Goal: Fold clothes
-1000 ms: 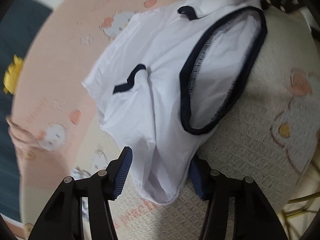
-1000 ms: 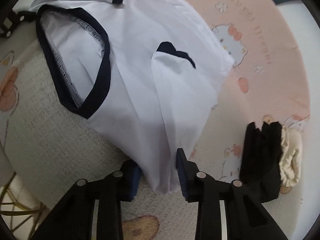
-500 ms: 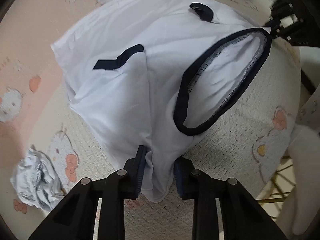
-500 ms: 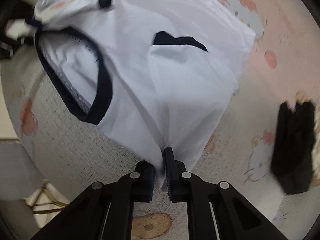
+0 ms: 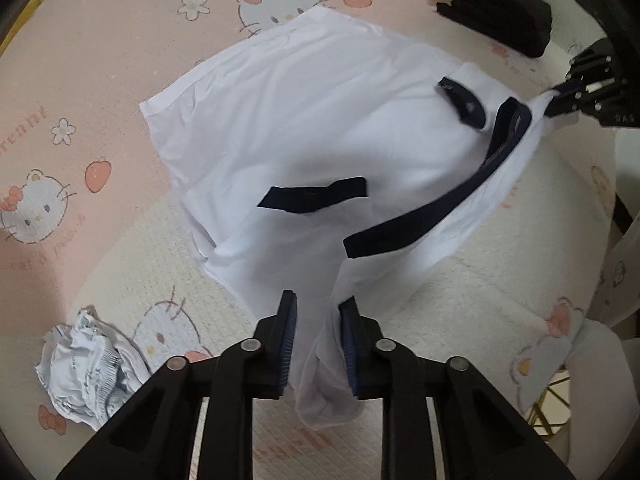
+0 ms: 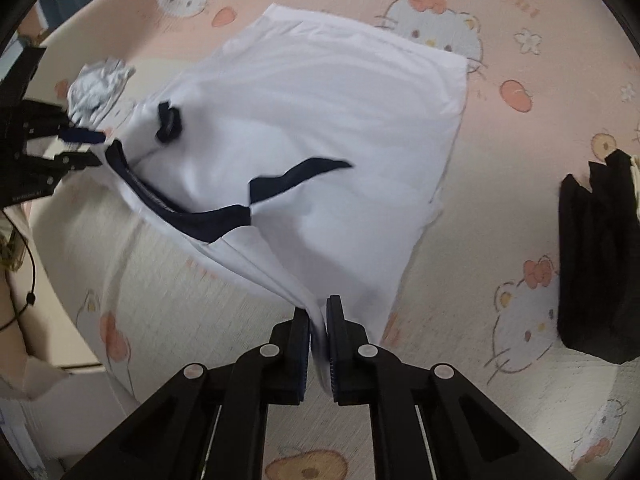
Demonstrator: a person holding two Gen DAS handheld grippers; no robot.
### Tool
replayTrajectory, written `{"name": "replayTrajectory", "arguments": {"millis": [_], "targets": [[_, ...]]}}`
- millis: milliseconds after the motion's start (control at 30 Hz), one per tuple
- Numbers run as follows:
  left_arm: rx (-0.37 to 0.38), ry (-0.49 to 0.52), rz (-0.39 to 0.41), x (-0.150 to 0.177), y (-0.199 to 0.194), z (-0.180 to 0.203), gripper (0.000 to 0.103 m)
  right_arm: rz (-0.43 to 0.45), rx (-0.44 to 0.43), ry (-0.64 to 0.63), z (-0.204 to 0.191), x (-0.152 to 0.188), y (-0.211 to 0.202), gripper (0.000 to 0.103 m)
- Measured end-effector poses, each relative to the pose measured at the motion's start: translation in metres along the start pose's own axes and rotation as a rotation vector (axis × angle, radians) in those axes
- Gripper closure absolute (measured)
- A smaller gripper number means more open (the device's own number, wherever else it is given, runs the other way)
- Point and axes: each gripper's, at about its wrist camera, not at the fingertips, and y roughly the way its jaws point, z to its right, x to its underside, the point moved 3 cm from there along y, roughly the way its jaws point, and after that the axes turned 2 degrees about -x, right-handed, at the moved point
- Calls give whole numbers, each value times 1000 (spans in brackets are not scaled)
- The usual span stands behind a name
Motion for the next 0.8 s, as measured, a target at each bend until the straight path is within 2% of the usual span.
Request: {"name": "replayTrajectory", "arguments": {"millis": [133,267,500,600,700,800], "targets": [[9,-55,-4,-6,11,-13,88,-18,21,32,8,-10,11,96],[35,-115,9,-21,12,-20,88,-8,-4,123,21,-19,22,96],[16,-188,15,-31,27,-38,87,-9,-2,163,35,-22,31,96],[22,-221,-13,-32,41,-43,87,-12,2,176,37,-20,32,96],[-5,-227,-82,-30,59,-43,85,-37,9,191,37,-20,35,96],[-23,-236,-78,-30,61,-41,85,-51,8,198,38,-20,37,95]]}}
